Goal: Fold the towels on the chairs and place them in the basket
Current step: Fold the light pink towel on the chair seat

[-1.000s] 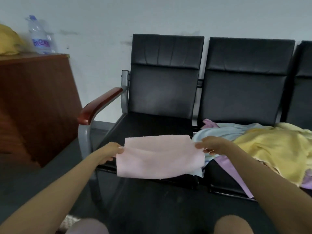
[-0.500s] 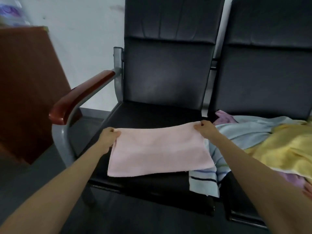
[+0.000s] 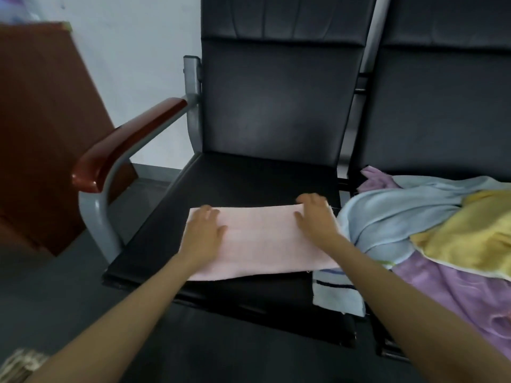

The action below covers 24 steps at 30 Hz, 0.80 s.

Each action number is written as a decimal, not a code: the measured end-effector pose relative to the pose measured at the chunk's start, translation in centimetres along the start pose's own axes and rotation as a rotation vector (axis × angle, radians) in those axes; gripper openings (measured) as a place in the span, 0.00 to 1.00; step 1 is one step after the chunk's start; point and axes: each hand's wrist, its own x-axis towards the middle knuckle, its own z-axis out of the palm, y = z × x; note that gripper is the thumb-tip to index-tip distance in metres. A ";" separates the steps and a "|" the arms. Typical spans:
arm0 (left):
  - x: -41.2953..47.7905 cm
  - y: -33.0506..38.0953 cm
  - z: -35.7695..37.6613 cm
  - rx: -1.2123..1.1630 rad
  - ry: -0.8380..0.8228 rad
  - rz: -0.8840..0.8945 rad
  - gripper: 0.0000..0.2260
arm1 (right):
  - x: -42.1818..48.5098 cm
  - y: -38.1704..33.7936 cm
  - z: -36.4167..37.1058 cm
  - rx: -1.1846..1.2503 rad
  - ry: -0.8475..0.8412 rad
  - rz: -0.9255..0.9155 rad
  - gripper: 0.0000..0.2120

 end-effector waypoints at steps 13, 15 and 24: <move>-6.2 -1.6 1.2 0.170 -0.240 -0.045 0.24 | -6.9 -11.3 5.1 -0.087 -0.301 -0.210 0.22; -6.3 -1.8 1.0 0.167 -0.248 -0.046 0.23 | -7.2 -12.4 5.9 -0.039 -0.355 -0.237 0.23; -6.5 -2.5 1.5 0.135 -0.146 -0.061 0.22 | -6.8 -1.0 2.1 -0.246 -0.380 0.003 0.28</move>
